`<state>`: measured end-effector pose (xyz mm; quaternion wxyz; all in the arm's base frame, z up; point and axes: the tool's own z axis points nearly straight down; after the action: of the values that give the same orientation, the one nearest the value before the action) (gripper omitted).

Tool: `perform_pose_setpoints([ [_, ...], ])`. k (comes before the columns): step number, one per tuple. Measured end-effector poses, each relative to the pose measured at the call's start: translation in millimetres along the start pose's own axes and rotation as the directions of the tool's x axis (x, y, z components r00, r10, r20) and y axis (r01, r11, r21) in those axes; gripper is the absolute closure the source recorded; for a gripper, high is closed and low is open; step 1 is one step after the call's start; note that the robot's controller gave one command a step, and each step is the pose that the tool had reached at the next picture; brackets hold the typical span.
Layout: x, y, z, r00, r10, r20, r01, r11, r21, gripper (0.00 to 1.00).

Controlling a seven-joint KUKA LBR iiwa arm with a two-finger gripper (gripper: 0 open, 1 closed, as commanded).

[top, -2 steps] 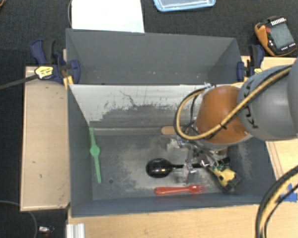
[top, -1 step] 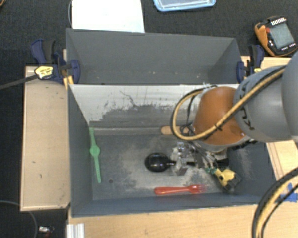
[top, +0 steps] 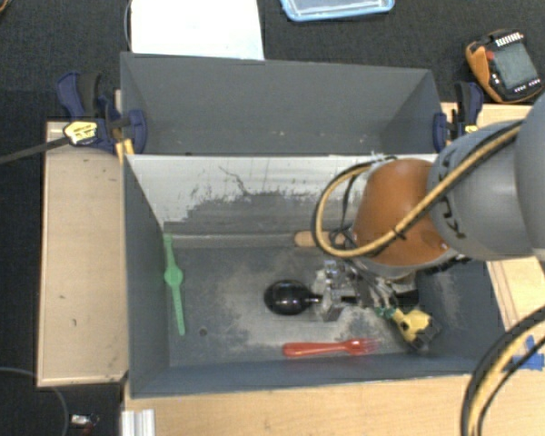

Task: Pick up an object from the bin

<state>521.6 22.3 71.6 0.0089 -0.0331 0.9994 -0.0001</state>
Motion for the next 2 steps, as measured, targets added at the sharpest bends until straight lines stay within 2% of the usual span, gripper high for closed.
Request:
perform_pose_setpoints([
  [2, -0.5, 0, -24, 1.0, -0.002, 0.004, 0.002, 1.0, 0.0, 1.0],
])
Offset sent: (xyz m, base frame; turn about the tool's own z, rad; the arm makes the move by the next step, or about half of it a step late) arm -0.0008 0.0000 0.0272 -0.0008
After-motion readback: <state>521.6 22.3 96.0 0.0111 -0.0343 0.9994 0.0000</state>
